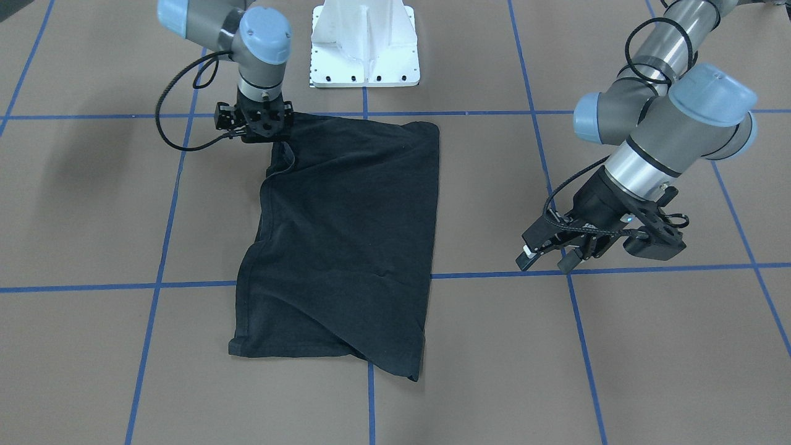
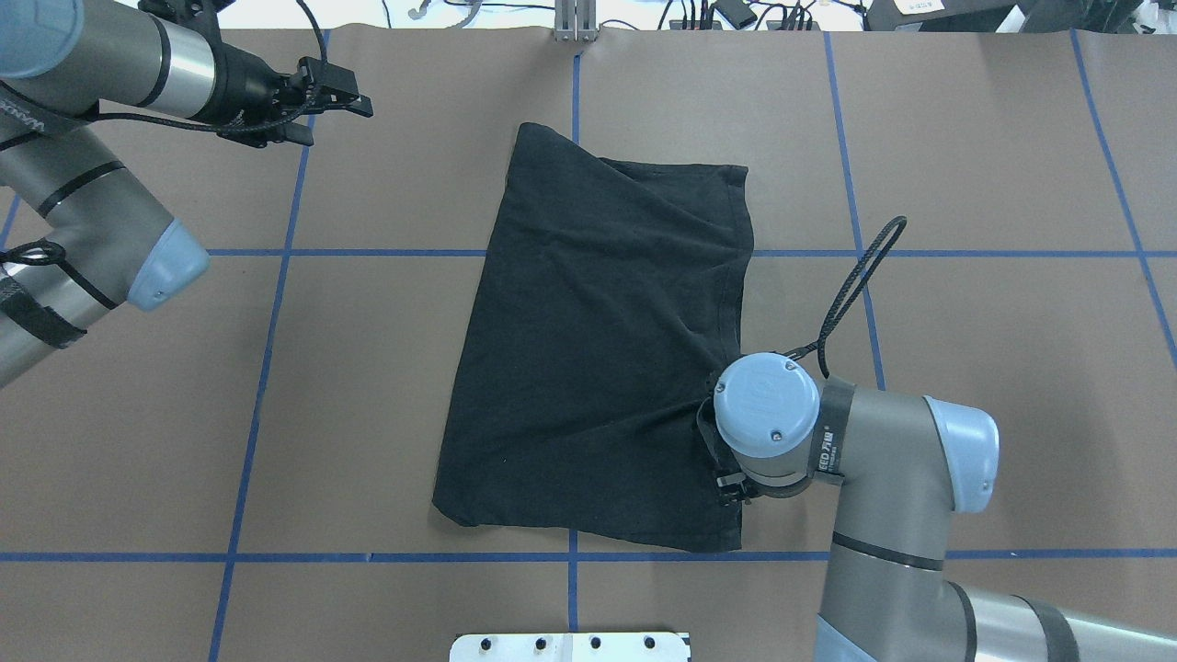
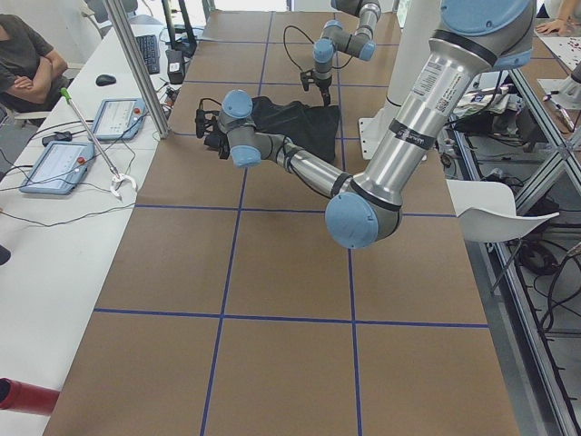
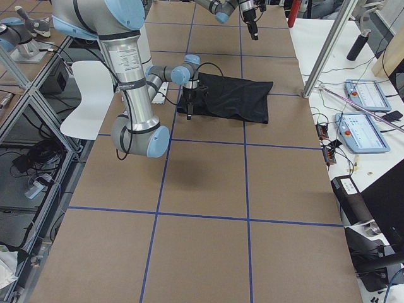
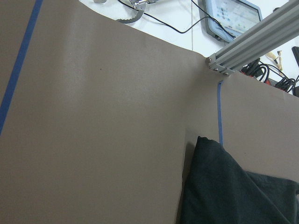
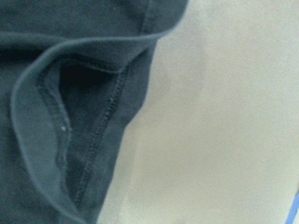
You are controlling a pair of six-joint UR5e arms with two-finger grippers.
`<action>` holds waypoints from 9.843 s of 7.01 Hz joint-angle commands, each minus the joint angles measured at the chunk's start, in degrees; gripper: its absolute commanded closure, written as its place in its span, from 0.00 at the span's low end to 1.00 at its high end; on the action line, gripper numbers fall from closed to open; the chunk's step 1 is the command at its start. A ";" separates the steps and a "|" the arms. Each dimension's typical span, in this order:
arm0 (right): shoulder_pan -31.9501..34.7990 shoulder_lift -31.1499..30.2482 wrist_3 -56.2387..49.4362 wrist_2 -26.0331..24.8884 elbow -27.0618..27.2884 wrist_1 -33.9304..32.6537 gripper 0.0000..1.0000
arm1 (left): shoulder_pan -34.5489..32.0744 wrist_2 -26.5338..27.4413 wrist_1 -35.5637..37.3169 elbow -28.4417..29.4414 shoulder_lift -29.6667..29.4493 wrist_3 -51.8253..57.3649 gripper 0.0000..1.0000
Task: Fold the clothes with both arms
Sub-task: 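Release and move the right gripper to the shirt corner nearest the robot, grasp it, then grasp the near shirt corner with the left gripper while the right gripper holds, then pull both near shirt corners toward the robot with both grippers, then hold the near corners with both grippers while the right gripper adjusts its grip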
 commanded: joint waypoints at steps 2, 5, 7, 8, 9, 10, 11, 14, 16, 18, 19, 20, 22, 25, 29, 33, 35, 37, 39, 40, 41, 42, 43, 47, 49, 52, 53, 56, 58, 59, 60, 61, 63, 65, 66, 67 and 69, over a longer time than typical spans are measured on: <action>1.50 -4.31 0.44 4.26 5.88 3.78 0.00 | 0.00 0.10 -0.03 0.09 -0.27 0.00 0.00; 10.98 -1.75 0.88 12.80 6.33 11.75 0.00 | 10.49 3.76 -1.77 -4.46 4.10 -5.66 0.00; 14.86 -1.67 2.81 17.19 6.33 15.81 0.00 | 19.57 6.69 -2.05 -10.25 7.88 -8.08 0.01; 15.22 -1.67 4.99 17.73 6.07 18.44 0.00 | 23.52 7.56 -2.14 -12.63 10.43 -8.52 0.01; 15.14 -1.67 6.06 17.74 5.98 19.77 0.00 | 27.13 9.48 -2.14 -13.18 11.15 -10.09 0.01; 15.23 -1.58 6.24 17.83 5.98 19.96 0.00 | 30.56 12.03 -1.96 -13.36 11.24 -12.11 0.01; 15.31 -1.58 6.24 17.83 5.98 19.96 0.00 | 32.33 13.10 -1.70 -13.36 11.33 -12.22 0.01; 15.67 -1.58 6.24 18.00 5.98 19.96 0.00 | 32.79 12.93 -1.44 -14.15 13.61 -12.30 0.01; 15.93 -1.58 6.24 18.27 5.98 19.96 0.00 | 34.45 12.93 -1.26 -14.15 13.62 -13.00 0.01; 16.28 -1.58 6.24 18.96 5.98 19.96 0.00 | 35.60 13.02 -1.26 -14.06 13.53 -13.97 0.02; 16.72 -1.58 6.24 19.49 5.98 19.96 0.00 | 35.60 13.02 -0.74 -14.06 13.44 -13.97 0.05; 16.90 -1.58 6.16 19.50 5.98 19.96 0.00 | 35.77 12.93 -0.47 -13.98 13.18 -14.06 0.16; 17.25 -1.58 6.16 19.93 5.98 19.96 0.00 | 35.86 12.93 -0.47 -13.71 13.18 -14.06 0.35; 17.34 -1.84 6.15 20.02 5.98 19.96 0.00 | 35.78 12.50 -0.47 -15.46 13.18 -18.37 1.00; 12.18 -2.54 13.76 19.67 5.89 20.74 0.00 | 35.78 8.54 14.10 -28.99 12.92 -18.46 1.00; 0.83 -2.28 30.20 13.43 0.02 28.39 0.00 | 35.69 8.54 14.21 -28.65 12.56 -18.46 1.00; -1.03 -2.63 31.20 13.26 -1.22 28.92 0.00 | 35.78 8.62 14.21 -28.39 12.48 -18.46 1.00; -1.38 -2.46 31.12 13.52 -3.24 29.01 0.00 | 35.78 8.62 14.21 -28.39 12.47 -18.46 1.00; -1.65 -1.93 31.12 13.43 -4.56 29.10 0.00 | 35.78 8.62 14.21 -28.39 12.47 -18.46 1.00; -1.73 -1.84 31.12 13.43 -5.26 29.19 0.00 | 35.78 8.71 14.21 -28.39 12.47 -18.46 1.00; -1.74 -1.84 31.12 13.43 -5.44 29.19 0.00 | 35.78 8.71 14.21 -28.39 12.47 -18.46 1.00; -1.74 -1.75 31.20 13.34 -5.71 29.19 0.02 | 35.78 8.71 14.21 -28.39 12.47 -18.46 1.00; -1.65 -1.32 31.29 13.26 -5.62 29.10 0.20 | 35.78 8.71 14.21 -28.48 12.47 -18.46 1.00; -1.82 -1.31 31.29 13.08 -5.71 29.19 0.97 | 35.69 8.71 14.21 -28.56 12.48 -18.46 1.00; -1.82 -0.79 36.26 10.89 -5.36 29.19 1.00 | 35.69 8.71 14.30 -28.83 12.47 -18.46 1.00; 0.45 -0.69 36.30 15.34 -3.27 29.19 1.00 | 35.43 8.71 14.47 -29.62 12.39 -18.46 1.00; 0.72 -0.87 36.22 16.23 -1.77 29.19 1.00 | 35.34 8.71 14.47 -29.62 12.39 -18.46 1.00; 1.51 -1.31 35.78 17.56 -1.23 29.19 1.00 | 35.34 8.71 14.47 -29.44 12.39 -18.46 1.00; 1.60 -2.97 34.12 17.73 -0.45 29.71 1.00 | 35.34 8.71 14.47 -29.53 12.39 -18.46 1.00; 1.34 -4.20 34.02 18.35 -0.35 30.15 1.00 | 35.34 8.63 14.47 -29.62 12.39 -18.54 1.00; 1.08 -5.52 34.02 21.31 -0.17 31.02 1.00 | 35.34 8.62 14.47 -29.62 12.39 -18.55 1.00; 1.16 -5.97 34.02 27.35 -0.09 31.29 1.00 | 35.34 8.62 14.47 -29.62 12.47 -18.63 1.00; 0.90 -7.02 34.10 29.25 1.48 31.30 1.00 | 35.60 8.54 15.00 -29.53 12.56 -20.98 1.00; 2.38 -6.85 34.28 31.79 2.11 31.30 1.00 | 35.51 8.36 15.00 -29.53 12.47 -21.45 1.00; 4.14 -6.42 34.28 31.97 2.02 31.21 1.00 | 35.43 7.67 15.00 -30.23 12.30 -21.53 1.00; 6.59 -6.15 34.19 32.24 1.76 31.29 1.00 | 34.90 7.05 15.00 -31.89 12.04 -21.53 1.00; 12.65 -5.97 34.02 34.78 1.24 31.21 1.00 | 30.17 6.95 15.00 -32.26 9.93 -21.62 1.00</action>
